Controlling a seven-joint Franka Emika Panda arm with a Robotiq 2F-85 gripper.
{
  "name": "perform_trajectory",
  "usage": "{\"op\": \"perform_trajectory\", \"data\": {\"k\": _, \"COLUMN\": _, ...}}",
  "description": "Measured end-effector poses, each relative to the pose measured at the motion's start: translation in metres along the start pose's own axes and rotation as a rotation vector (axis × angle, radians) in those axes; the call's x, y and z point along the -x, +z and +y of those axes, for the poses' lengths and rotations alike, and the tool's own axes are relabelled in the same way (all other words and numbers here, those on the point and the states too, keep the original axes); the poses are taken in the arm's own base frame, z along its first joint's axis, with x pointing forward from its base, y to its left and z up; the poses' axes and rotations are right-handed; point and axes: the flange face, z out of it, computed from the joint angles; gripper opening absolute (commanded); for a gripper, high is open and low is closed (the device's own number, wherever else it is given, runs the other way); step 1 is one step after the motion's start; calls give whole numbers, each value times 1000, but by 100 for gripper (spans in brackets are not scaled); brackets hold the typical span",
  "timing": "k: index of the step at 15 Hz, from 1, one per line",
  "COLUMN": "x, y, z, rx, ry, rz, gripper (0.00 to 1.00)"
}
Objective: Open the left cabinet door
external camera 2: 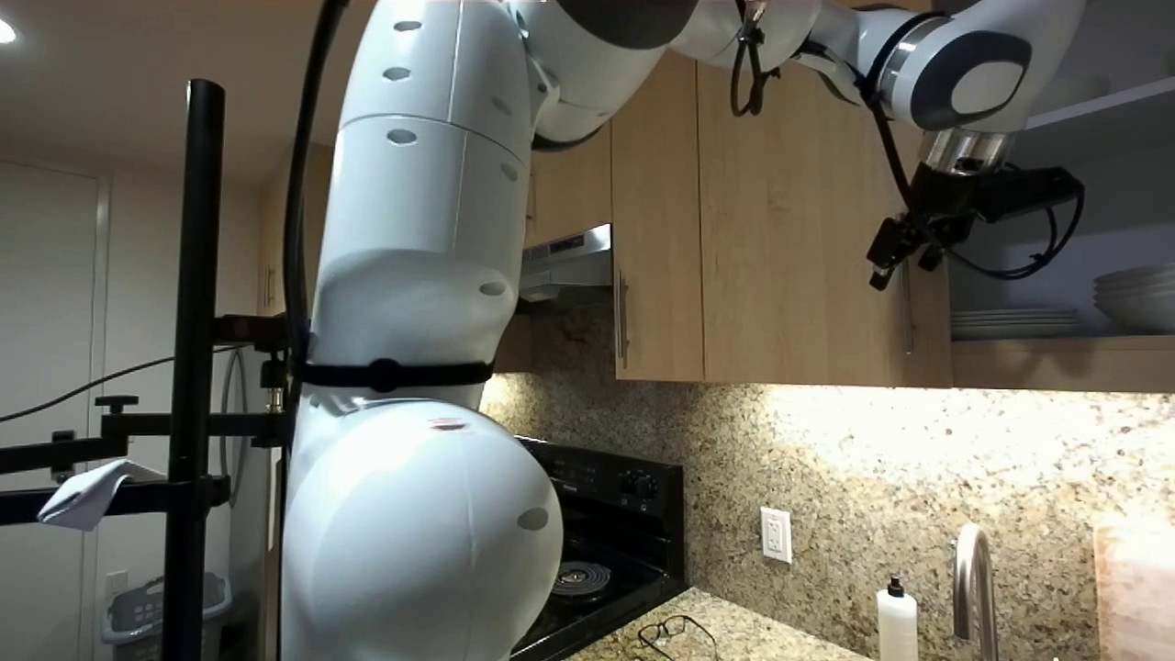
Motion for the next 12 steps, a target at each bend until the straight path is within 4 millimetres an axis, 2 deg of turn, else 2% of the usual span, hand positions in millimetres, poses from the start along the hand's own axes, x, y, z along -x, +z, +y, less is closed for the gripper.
{"op": "perform_trajectory", "data": {"k": 12, "x": 0, "y": 27, "z": -18, "rx": 82, "ry": 189, "rz": -2, "gripper": 100}}
